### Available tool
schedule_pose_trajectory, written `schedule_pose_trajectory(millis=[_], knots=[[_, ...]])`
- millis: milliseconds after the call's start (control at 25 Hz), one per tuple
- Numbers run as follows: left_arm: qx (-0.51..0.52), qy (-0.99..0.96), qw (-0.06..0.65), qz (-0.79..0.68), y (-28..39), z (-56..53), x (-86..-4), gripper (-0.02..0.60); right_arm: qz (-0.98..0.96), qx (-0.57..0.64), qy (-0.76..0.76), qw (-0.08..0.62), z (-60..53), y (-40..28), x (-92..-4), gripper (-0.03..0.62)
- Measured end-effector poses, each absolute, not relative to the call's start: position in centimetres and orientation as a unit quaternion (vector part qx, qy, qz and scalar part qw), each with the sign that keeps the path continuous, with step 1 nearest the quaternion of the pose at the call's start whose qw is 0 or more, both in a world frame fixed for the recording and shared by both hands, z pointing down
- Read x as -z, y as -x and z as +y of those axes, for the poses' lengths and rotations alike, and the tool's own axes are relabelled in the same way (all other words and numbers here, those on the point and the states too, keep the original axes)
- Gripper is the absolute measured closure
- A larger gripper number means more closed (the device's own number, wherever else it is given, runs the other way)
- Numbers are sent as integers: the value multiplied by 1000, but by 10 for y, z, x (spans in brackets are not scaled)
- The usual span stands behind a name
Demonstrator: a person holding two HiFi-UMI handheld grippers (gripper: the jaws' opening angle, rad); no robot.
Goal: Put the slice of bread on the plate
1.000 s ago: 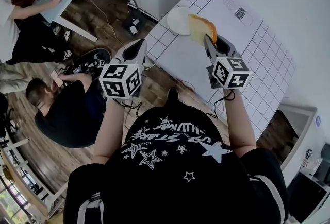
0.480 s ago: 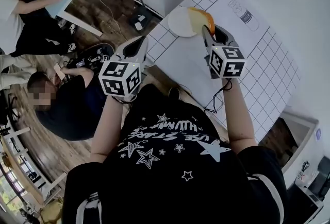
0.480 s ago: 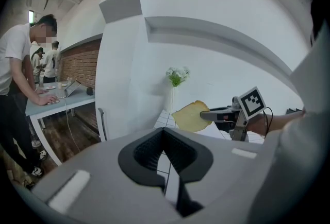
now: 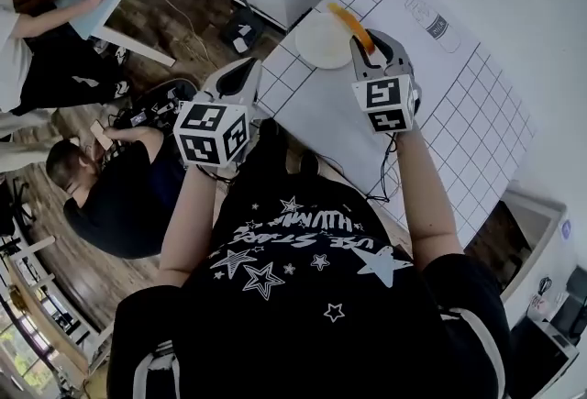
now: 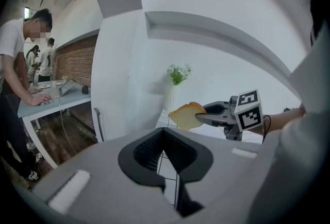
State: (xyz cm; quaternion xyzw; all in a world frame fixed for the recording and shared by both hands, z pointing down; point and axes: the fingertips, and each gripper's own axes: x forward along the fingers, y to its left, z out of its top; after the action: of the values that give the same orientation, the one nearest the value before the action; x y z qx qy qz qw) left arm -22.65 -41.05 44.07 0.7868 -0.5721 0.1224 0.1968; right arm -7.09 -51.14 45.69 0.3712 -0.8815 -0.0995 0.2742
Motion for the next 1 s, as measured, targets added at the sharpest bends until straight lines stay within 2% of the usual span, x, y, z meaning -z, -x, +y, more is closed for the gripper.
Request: schedule_pose_trajectory(millis=[440, 680, 1000], knots=[[-134, -815, 209, -523, 239, -469, -454, 574, -808, 313, -312, 389, -523, 109, -499, 493], [-143, -828, 217, -497, 243, -493, -464, 574, -782, 354, -270, 437, -514, 121, -525, 493], [-157, -842, 228, -463, 238, -506, -477, 574, -791, 323, -235, 463, -496, 123, -553, 479]])
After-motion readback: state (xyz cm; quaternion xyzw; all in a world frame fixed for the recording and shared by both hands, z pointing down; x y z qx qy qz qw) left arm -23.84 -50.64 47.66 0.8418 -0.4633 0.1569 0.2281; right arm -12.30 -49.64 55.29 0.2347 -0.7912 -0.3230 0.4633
